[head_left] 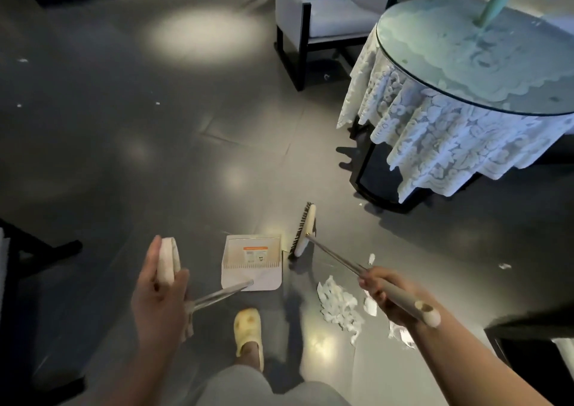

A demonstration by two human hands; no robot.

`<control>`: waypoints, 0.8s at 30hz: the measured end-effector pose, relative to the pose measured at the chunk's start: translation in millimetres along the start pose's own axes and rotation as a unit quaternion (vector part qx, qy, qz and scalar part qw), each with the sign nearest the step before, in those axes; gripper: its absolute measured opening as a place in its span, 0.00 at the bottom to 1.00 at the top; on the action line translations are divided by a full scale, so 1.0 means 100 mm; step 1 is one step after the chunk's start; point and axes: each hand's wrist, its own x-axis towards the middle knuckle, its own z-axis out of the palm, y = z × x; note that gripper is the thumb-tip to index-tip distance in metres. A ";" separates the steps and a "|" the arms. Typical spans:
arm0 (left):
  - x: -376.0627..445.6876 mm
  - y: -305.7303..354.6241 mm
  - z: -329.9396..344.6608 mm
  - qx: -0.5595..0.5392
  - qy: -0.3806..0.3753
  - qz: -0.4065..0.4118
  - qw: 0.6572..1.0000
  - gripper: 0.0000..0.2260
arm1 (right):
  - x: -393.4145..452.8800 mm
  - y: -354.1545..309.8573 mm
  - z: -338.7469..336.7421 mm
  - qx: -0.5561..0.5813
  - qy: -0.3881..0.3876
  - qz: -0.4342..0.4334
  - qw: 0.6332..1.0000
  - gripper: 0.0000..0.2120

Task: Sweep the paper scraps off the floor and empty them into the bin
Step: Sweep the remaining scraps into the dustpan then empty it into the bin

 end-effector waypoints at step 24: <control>1.80 0.58 1.14 -0.004 -0.225 -0.072 0.972 0.34 | 0.03 -0.39 0.37 0.263 0.071 -0.025 0.962 0.07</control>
